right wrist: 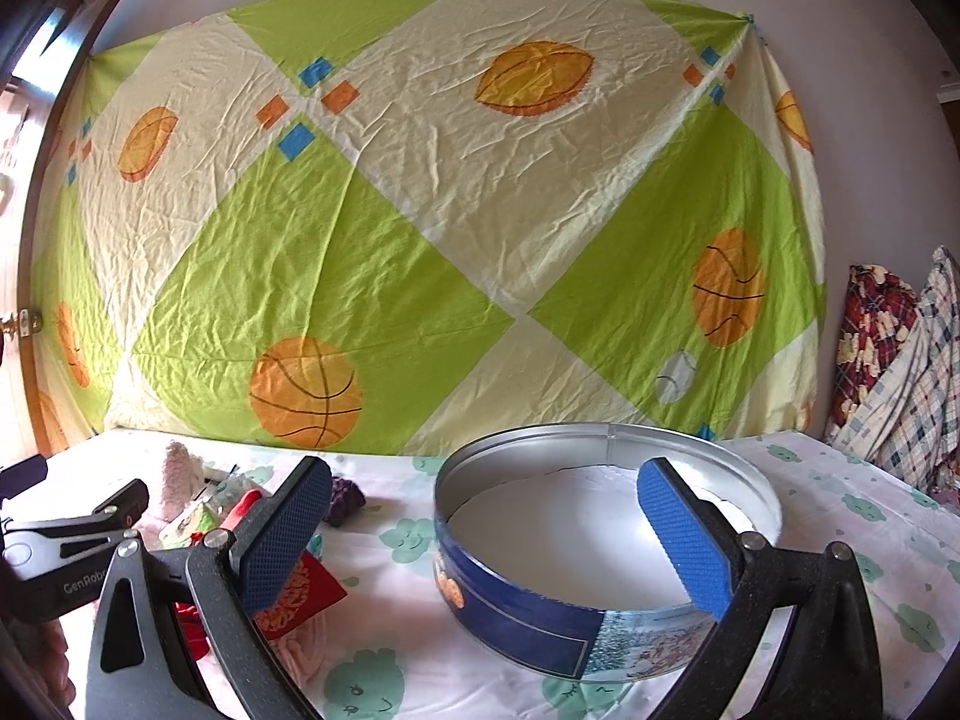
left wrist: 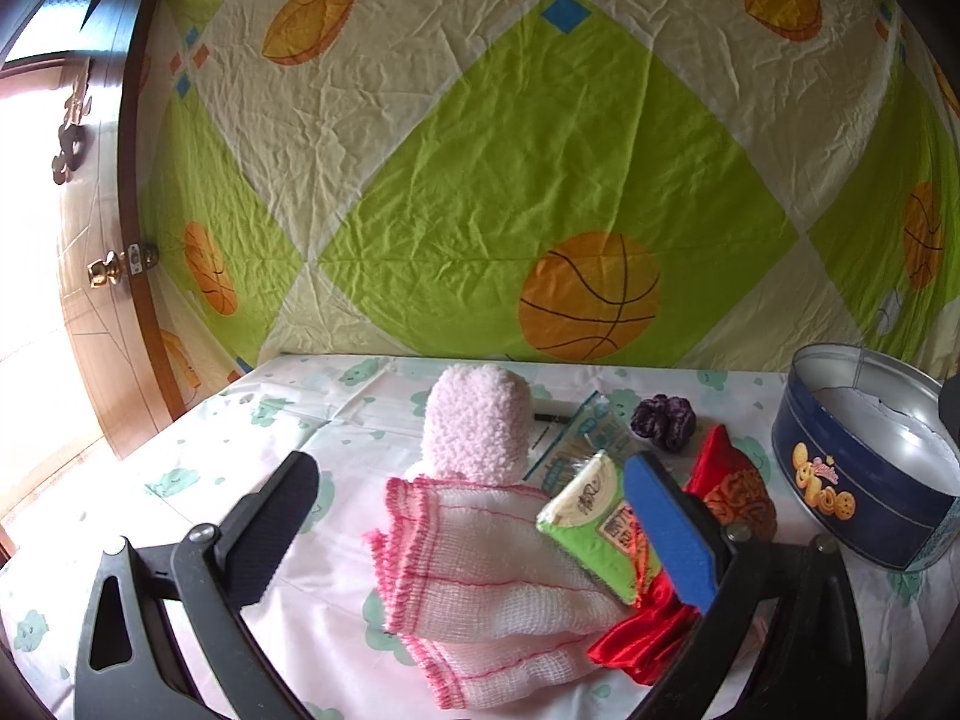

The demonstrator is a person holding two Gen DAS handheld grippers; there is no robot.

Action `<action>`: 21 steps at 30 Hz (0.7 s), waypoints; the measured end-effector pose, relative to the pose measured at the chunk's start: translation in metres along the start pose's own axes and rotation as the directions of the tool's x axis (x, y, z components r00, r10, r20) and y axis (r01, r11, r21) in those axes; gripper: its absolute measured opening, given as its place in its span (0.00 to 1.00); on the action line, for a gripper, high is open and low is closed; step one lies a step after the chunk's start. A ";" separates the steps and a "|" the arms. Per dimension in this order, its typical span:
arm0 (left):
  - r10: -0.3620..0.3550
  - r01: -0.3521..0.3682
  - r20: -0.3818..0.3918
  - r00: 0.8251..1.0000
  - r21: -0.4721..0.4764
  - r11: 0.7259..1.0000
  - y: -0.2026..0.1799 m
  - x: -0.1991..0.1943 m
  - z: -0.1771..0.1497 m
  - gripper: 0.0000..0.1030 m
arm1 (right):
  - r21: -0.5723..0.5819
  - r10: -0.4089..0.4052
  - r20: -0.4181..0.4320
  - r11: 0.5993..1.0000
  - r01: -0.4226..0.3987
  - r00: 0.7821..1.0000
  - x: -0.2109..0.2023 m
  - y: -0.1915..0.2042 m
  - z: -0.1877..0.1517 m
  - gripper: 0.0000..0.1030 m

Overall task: Organize soft objects
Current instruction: 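Grasp the red-and-gold pouch with the right tool while the left tool grasps the green tissue pack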

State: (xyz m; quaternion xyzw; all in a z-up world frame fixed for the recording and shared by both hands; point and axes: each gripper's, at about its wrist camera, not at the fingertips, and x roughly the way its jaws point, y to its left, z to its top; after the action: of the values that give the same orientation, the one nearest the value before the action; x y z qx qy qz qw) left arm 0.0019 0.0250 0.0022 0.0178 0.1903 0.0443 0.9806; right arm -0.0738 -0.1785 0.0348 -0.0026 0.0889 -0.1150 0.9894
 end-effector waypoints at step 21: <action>0.039 -0.052 -0.116 0.992 -0.108 0.993 0.068 -0.014 -0.018 1.00 | 0.288 0.519 -0.451 0.854 -0.433 0.726 0.089 0.057 -0.026 0.19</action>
State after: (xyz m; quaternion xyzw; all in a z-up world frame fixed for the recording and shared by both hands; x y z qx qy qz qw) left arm -0.0232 0.0922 -0.0058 -0.0351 0.2427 0.0782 0.9663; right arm 0.0199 -0.1429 -0.0077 0.1317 0.3370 0.1401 0.9217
